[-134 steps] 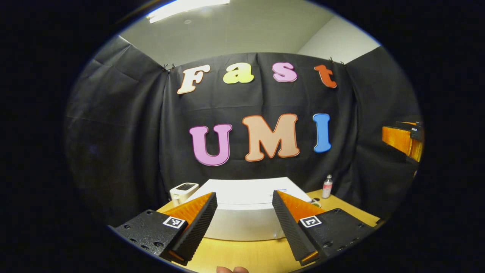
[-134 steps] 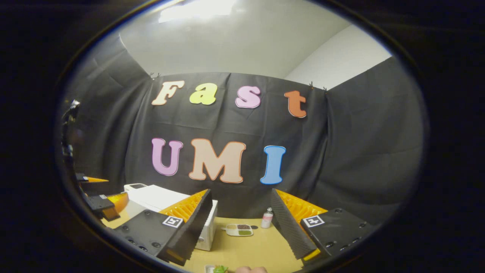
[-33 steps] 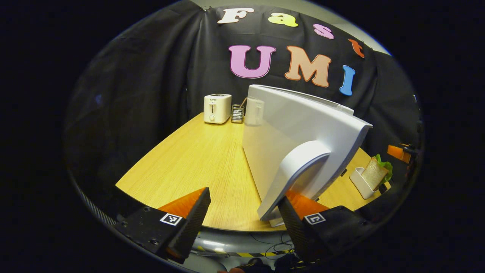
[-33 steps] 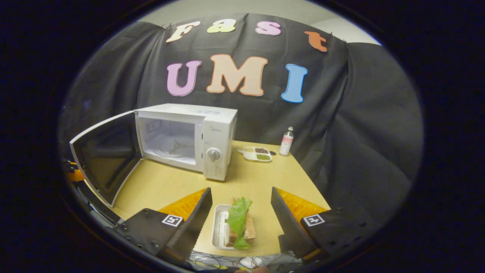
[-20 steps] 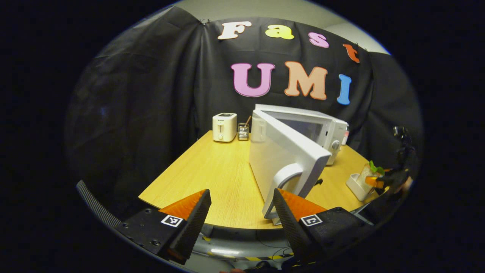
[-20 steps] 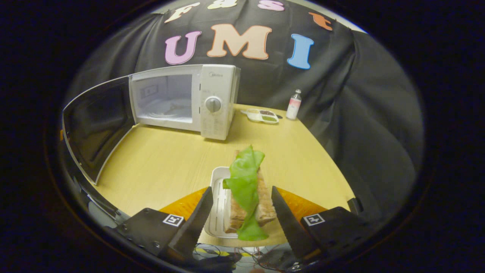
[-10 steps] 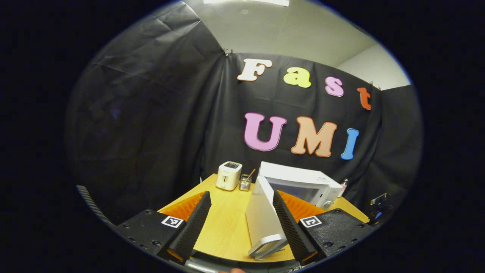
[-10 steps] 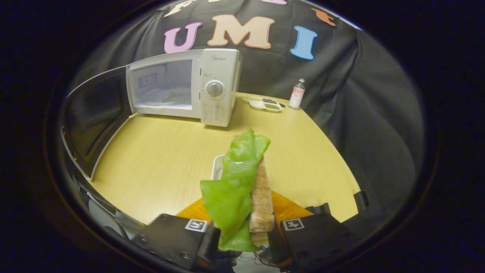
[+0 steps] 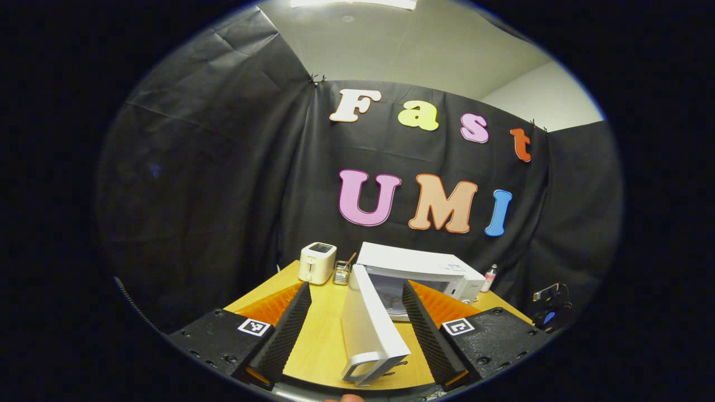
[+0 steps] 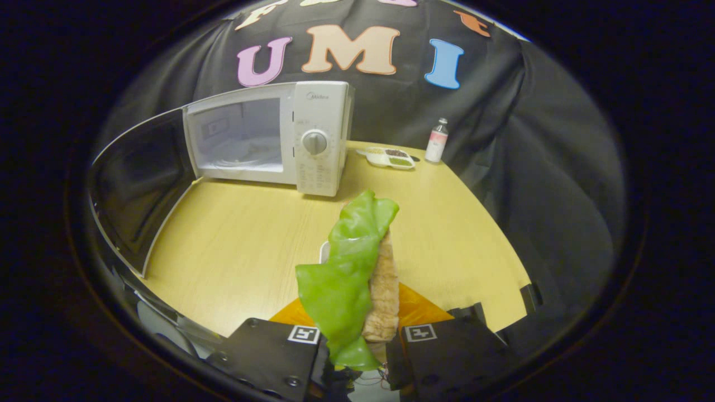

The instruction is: Open the microwave oven with the left hand, put the food in, and close the microwave oven.

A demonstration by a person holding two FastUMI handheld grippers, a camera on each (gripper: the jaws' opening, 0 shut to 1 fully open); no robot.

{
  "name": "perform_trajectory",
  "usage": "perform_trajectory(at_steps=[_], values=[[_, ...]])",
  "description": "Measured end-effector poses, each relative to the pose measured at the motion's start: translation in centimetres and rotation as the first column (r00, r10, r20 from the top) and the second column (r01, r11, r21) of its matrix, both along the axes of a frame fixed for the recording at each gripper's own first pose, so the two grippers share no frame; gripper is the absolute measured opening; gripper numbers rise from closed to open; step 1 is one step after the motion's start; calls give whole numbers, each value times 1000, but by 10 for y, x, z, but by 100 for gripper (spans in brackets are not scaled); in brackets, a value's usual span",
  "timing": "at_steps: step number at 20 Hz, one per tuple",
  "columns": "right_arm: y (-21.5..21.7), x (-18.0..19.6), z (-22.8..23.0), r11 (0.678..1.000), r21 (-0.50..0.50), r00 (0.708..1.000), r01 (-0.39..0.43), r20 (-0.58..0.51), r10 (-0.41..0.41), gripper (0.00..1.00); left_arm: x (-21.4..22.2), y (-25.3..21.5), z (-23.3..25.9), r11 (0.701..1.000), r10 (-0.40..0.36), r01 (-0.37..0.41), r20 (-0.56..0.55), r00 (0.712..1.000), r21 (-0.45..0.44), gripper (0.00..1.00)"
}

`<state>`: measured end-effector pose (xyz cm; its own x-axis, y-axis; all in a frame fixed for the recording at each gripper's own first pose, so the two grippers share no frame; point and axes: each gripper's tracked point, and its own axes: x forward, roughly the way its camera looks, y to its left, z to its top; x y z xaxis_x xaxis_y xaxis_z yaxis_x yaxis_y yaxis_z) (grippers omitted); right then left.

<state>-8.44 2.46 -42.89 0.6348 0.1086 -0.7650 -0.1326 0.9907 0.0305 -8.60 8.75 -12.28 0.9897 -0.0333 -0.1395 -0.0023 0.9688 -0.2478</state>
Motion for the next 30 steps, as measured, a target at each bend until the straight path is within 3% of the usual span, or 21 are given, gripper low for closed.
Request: perform_trajectory(at_steps=[3,6,14,15,17,18,23,24,25,26,30], values=[[0,7,11,1000,22,1000,13,19,-14,40,0,-22,-11,995,-60,57,-36,998,-76,96],[3,14,25,999,37,999,9,44,-11,40,2,-27,-8,995,-70,66,-38,997,-80,96],[55,35,52,985,167,998,-33,57,24,40,11,-31,17,997,-77,76,16,997,33,96],[66,37,55,981,191,998,-39,53,30,34,11,-33,17,996,-80,80,18,997,41,96],[92,44,63,968,245,998,-54,52,43,40,13,-36,19,995,-85,84,22,996,59,96],[105,49,67,961,270,997,-62,53,50,34,13,-38,19,994,-89,87,21,996,65,94],[166,72,74,928,359,995,-101,61,84,34,7,-44,17,993,-103,103,4,995,52,96],[178,76,74,919,383,995,-96,57,81,40,7,-43,17,994,-100,100,-1,995,52,96],[191,80,73,908,409,996,-89,48,76,34,6,-41,17,994,-95,95,-4,995,56,96],[203,85,70,898,433,997,-78,37,69,40,5,-39,17,994,-89,89,-5,996,60,96],[249,108,56,864,503,1000,-20,12,16,40,5,-34,13,994,-81,83,-28,996,74,96]])
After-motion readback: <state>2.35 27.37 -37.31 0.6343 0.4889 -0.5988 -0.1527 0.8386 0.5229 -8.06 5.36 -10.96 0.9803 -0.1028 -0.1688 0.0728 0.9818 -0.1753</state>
